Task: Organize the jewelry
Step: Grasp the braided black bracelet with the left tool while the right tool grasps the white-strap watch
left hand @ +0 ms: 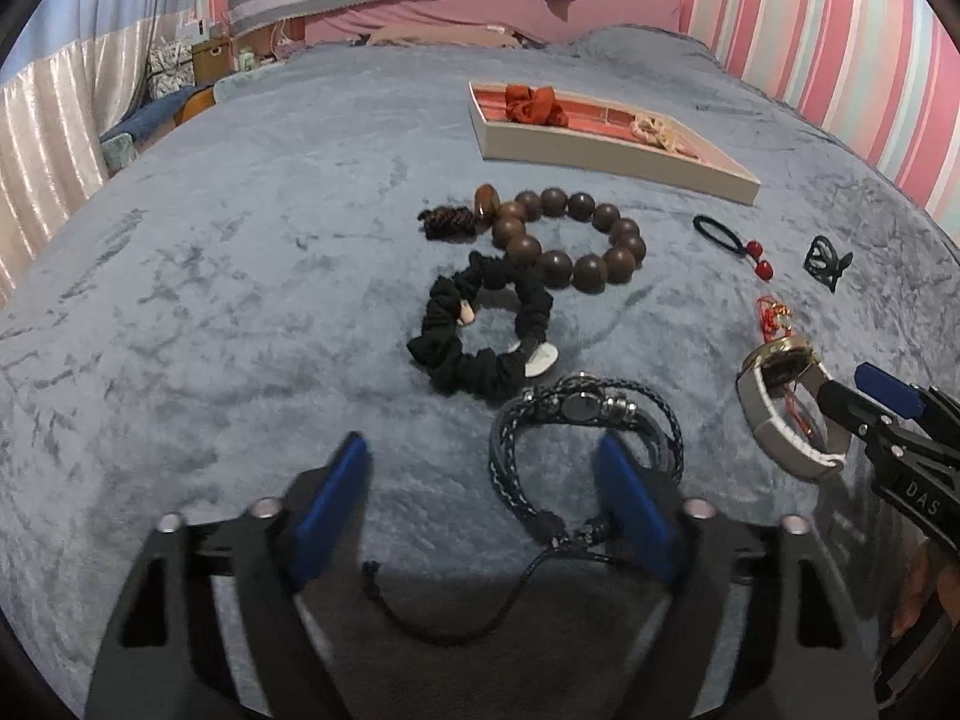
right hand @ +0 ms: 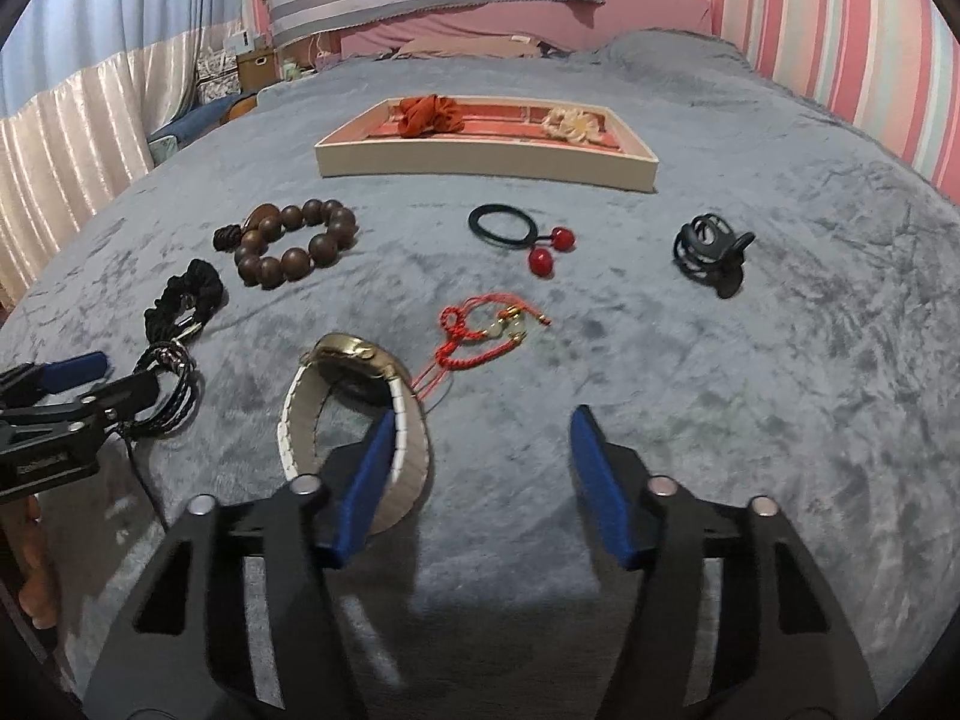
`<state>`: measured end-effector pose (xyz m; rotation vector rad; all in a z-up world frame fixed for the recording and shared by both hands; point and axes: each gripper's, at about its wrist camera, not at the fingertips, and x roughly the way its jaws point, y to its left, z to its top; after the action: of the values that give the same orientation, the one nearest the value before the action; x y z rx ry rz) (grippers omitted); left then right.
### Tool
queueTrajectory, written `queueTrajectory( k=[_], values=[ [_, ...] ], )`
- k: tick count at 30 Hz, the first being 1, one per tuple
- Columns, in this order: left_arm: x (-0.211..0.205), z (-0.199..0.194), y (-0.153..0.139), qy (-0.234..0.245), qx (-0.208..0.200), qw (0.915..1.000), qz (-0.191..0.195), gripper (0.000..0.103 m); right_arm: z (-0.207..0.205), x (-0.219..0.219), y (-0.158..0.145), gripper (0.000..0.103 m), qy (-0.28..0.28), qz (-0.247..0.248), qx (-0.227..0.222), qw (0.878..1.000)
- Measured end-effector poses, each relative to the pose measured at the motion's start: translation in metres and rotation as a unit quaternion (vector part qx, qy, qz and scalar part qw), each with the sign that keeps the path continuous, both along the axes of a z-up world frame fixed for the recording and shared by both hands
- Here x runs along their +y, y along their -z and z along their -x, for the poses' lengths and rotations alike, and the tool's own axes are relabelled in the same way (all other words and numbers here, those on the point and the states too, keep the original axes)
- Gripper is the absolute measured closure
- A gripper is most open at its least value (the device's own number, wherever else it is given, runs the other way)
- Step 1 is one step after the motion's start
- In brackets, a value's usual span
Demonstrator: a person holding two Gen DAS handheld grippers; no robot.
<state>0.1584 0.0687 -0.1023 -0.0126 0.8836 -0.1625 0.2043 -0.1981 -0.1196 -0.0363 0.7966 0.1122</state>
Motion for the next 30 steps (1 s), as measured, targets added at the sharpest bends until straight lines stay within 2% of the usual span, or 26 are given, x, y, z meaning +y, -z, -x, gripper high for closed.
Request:
queueTrajectory(
  k=[5, 8, 10, 16, 20, 22, 26, 30],
  values=[
    [-0.002, -0.001, 0.003, 0.006, 0.001, 1.0, 0.003, 0.037, -0.003, 0.002, 0.005, 0.061, -0.006, -0.006, 0.01, 1.0],
    [-0.004, -0.001, 0.004, 0.012, 0.002, 0.9999, 0.002, 0.044, -0.006, 0.003, 0.009, 0.071, -0.011, -0.008, 0.019, 1.0],
    [-0.004, -0.001, 0.004, 0.018, 0.001, 0.9998, 0.006, 0.059, -0.007, 0.005, 0.01, 0.077, -0.016, -0.008, 0.021, 1.0],
    [-0.009, -0.002, 0.006, 0.032, 0.004, 0.9994, 0.01, 0.069, -0.007, 0.009, 0.012, 0.089, -0.028, -0.01, 0.021, 0.999],
    [-0.008, -0.004, 0.006, 0.034, 0.006, 0.9993, 0.017, 0.078, -0.007, 0.008, 0.013, 0.094, -0.033, -0.017, 0.023, 0.999],
    [-0.008, -0.004, 0.006, 0.029, 0.006, 0.9994, 0.017, 0.088, -0.007, 0.008, 0.013, 0.095, -0.036, -0.019, 0.023, 0.999],
    [-0.003, -0.005, 0.006, 0.023, 0.009, 0.9993, 0.028, 0.092, -0.007, 0.008, 0.012, 0.096, -0.037, -0.023, 0.022, 0.999],
    [-0.006, -0.003, 0.004, 0.024, 0.002, 0.9995, 0.021, 0.094, -0.006, 0.005, 0.011, 0.097, -0.037, -0.033, 0.02, 0.999]
  ],
)
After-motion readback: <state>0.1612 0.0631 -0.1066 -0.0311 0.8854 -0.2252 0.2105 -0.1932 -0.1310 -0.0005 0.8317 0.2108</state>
